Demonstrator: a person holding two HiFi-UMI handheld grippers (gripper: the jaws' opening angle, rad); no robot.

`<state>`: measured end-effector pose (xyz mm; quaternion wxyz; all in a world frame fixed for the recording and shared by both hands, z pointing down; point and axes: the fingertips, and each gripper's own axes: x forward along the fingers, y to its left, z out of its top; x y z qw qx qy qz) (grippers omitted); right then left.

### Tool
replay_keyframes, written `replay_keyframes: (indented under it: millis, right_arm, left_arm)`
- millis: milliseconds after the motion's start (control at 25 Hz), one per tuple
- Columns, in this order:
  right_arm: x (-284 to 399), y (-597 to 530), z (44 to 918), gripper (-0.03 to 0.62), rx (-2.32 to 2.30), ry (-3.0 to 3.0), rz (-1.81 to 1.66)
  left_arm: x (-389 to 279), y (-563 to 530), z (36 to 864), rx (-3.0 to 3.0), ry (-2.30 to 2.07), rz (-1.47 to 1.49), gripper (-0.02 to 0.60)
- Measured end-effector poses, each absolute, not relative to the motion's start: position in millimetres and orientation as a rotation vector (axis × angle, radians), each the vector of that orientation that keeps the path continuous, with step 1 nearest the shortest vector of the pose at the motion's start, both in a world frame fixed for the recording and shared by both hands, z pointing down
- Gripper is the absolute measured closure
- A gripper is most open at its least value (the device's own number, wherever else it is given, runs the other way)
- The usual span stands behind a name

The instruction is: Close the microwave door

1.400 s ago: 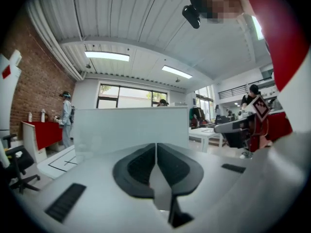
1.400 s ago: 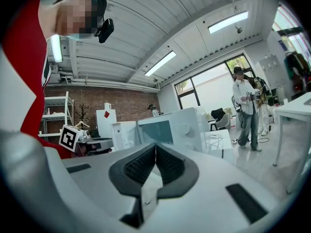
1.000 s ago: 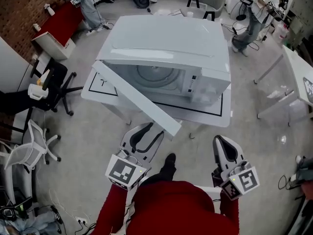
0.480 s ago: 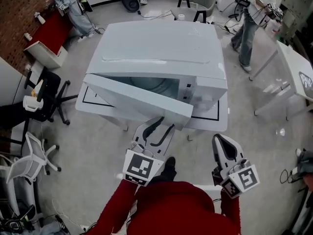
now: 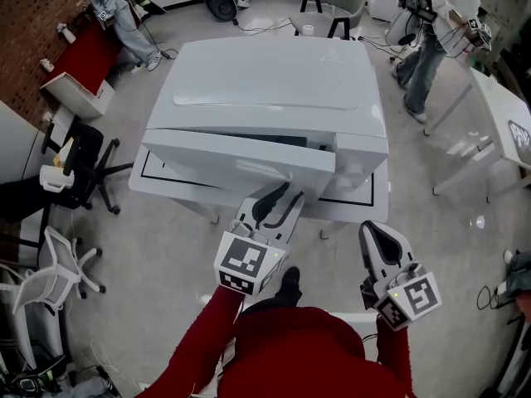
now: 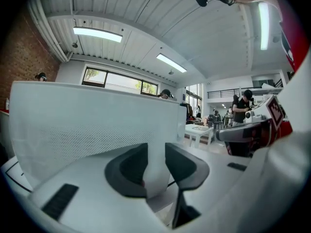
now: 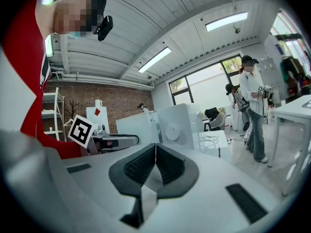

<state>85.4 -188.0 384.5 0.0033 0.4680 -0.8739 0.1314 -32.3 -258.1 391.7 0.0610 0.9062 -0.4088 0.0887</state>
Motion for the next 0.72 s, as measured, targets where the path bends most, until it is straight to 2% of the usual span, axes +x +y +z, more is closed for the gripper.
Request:
replay_keyframes:
  millis: [720]
  right_arm:
    - [60,-213,366,0.579,1.399,-2.838,0.351]
  left_arm:
    - [-33,-283,395,2.618,-1.332,0.220,0.472]
